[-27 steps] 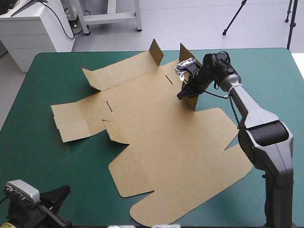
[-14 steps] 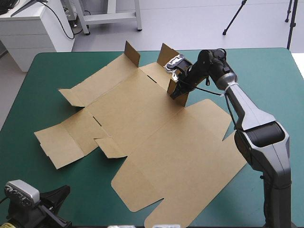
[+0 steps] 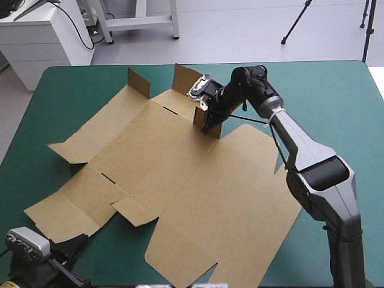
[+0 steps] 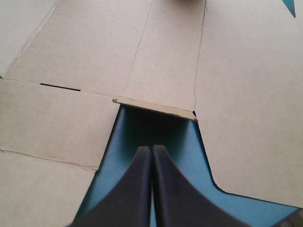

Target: Fold the box

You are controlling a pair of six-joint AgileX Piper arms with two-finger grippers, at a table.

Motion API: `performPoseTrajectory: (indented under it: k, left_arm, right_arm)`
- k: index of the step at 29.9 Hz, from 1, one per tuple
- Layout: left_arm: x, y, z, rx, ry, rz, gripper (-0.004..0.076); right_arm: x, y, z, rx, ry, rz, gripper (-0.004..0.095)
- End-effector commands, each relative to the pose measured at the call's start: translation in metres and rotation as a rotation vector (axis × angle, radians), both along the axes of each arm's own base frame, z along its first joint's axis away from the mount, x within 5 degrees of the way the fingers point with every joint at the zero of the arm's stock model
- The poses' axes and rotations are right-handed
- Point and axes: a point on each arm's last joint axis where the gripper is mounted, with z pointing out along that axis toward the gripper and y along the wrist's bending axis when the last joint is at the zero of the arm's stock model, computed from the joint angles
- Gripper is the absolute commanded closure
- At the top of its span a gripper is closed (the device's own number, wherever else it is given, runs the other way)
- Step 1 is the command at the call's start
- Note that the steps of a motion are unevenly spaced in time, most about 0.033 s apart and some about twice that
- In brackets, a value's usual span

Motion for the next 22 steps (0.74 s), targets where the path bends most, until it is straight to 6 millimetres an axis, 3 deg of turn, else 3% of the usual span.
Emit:
performPoseTrajectory:
  k: [1,11,22]
  left_arm:
    - [0.004,-0.002,0.012,-0.045,-0.055,-0.001,0.0734]
    - [0.004,-0.002,0.012,-0.045,-0.055,-0.001,0.0734]
    - [0.004,-0.002,0.012,-0.048,-0.053,0.001,0.0734]
  right_arm:
    - [-0.013,0.008,0.045,0.04,-0.17,0.053,0.0932]
    - [-0.016,0.018,0.045,-0.051,-0.284,0.159,0.0932]
    - [-0.023,0.025,0.046,-0.007,-0.294,0.302,0.0932]
